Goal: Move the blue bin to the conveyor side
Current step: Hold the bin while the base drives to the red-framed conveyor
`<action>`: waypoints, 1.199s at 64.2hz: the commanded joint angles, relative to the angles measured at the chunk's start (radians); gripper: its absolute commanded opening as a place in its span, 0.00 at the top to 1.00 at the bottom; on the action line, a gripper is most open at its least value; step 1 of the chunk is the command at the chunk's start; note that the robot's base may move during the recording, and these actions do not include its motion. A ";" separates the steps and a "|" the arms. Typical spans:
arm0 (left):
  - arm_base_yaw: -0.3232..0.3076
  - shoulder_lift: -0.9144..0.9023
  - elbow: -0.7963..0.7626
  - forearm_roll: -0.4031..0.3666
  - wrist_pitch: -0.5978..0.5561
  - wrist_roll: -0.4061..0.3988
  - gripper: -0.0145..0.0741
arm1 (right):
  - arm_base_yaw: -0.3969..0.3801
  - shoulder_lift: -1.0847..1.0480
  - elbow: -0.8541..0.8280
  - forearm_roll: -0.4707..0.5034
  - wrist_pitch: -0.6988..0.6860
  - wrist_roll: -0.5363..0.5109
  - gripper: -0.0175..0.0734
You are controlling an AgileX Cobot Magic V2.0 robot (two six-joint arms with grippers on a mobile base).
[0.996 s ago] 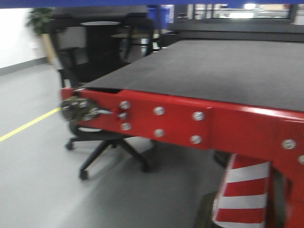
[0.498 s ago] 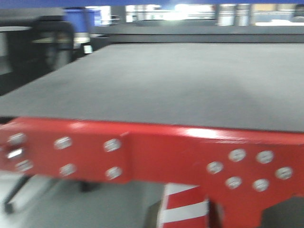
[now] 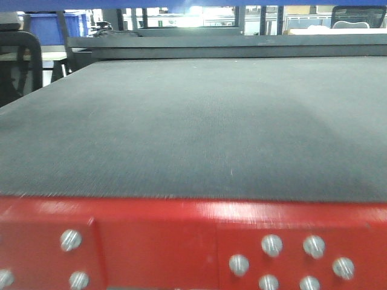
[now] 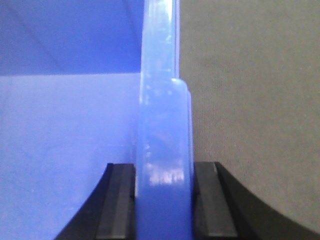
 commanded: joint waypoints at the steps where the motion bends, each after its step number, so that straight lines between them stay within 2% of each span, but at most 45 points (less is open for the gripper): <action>1: 0.003 -0.024 -0.013 0.050 -0.076 0.018 0.86 | -0.004 -0.020 -0.013 -0.071 -0.100 -0.007 0.90; 77: 0.003 -0.024 -0.013 0.064 -0.076 0.018 0.86 | -0.004 -0.020 -0.013 -0.071 -0.100 -0.007 0.90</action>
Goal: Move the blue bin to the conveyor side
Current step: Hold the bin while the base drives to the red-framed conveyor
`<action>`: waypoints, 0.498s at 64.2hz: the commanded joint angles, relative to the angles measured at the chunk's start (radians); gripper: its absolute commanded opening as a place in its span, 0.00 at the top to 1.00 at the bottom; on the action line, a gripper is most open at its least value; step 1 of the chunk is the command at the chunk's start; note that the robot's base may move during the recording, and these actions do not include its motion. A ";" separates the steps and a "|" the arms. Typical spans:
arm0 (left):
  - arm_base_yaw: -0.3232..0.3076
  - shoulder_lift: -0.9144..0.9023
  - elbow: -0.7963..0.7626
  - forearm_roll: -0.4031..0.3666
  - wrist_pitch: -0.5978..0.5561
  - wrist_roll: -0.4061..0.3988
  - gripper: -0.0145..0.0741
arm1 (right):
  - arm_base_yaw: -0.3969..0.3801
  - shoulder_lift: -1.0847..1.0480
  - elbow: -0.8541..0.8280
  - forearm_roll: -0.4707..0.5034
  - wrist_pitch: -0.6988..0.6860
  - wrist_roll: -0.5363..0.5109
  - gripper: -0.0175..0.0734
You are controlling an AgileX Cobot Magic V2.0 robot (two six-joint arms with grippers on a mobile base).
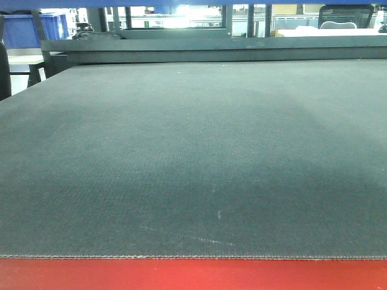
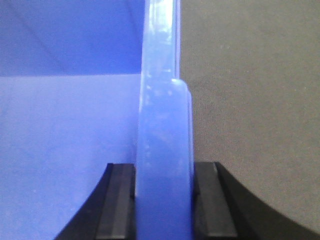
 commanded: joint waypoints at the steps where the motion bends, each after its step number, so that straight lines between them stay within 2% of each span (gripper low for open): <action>1: 0.003 -0.024 -0.013 0.054 -0.076 0.016 0.86 | -0.004 -0.020 -0.013 -0.077 -0.100 -0.007 0.90; 32: 0.003 -0.024 -0.013 0.054 -0.076 0.016 0.86 | -0.004 -0.020 -0.013 -0.077 -0.100 -0.007 0.90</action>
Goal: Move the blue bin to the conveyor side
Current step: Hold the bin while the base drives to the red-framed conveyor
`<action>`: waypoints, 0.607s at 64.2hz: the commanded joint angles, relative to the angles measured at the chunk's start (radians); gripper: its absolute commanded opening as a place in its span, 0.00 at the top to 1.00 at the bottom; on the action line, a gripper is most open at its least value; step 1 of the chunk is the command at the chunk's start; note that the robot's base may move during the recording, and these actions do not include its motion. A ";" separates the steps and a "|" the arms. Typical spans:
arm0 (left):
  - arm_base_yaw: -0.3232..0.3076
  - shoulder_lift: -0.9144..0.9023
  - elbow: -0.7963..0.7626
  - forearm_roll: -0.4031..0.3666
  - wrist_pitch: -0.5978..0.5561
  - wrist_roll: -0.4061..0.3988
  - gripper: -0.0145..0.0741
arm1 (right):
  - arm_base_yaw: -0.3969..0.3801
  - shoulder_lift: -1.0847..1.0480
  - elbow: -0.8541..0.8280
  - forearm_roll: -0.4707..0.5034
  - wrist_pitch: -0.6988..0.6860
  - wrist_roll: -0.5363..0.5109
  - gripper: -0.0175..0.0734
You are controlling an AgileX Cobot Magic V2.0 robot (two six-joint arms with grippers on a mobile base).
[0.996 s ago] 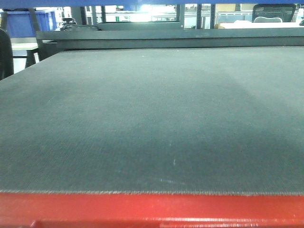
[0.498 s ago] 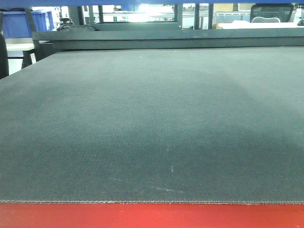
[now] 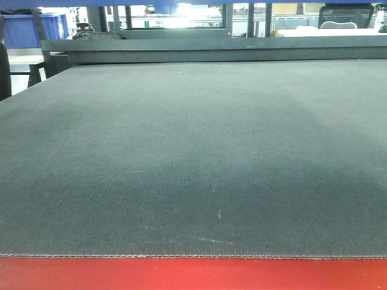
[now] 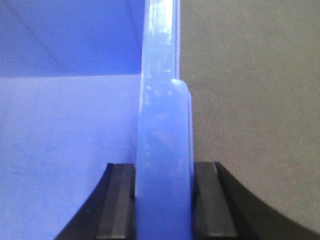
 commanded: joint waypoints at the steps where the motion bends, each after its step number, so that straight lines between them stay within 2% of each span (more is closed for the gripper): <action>1: 0.003 -0.024 -0.013 0.054 -0.076 0.016 0.86 | -0.004 -0.020 -0.013 -0.077 -0.100 -0.010 0.90; 30: 0.003 -0.010 -0.012 0.054 -0.077 0.016 0.86 | -0.004 -0.010 -0.010 -0.076 -0.073 -0.010 0.90; 39: 0.003 0.030 -0.012 0.033 -0.076 0.016 0.86 | -0.004 0.034 0.011 -0.052 -0.073 -0.010 0.90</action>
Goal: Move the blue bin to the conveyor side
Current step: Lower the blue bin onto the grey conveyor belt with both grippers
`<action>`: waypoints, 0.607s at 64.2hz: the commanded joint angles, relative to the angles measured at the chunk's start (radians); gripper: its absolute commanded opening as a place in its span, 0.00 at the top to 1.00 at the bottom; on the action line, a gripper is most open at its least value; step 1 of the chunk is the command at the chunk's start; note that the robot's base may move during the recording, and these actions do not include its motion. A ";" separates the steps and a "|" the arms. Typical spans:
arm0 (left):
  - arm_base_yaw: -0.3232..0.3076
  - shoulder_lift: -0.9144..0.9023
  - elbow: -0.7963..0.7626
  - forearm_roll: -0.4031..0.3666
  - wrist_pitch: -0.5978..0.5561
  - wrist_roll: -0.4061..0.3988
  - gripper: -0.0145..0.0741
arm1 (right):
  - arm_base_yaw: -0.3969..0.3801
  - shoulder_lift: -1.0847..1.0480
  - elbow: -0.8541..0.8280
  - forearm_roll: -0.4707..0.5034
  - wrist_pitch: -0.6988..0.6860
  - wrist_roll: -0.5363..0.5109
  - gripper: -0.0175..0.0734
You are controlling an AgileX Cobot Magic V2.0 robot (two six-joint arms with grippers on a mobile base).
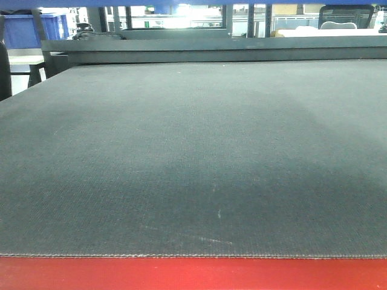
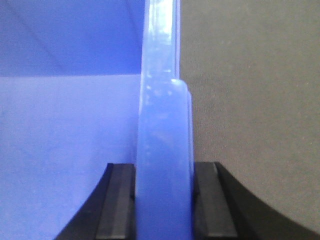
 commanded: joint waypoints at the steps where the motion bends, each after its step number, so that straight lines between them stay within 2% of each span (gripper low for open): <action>1: 0.003 0.020 -0.012 0.029 -0.076 0.016 0.86 | -0.004 0.014 0.014 -0.058 -0.077 -0.012 0.90; 8: 0.003 0.060 0.004 0.029 -0.076 0.016 0.86 | -0.004 0.029 0.082 -0.058 -0.078 -0.012 0.90; 19: 0.003 0.072 0.141 0.029 -0.131 0.016 0.86 | -0.004 0.028 0.238 -0.058 -0.198 -0.008 0.90; 26: 0.003 0.072 0.266 0.025 -0.207 0.016 0.86 | -0.004 0.028 0.346 -0.058 -0.303 -0.008 0.90; 39: 0.003 0.072 0.483 0.021 -0.441 0.016 0.86 | -0.004 0.028 0.523 -0.058 -0.497 -0.008 0.90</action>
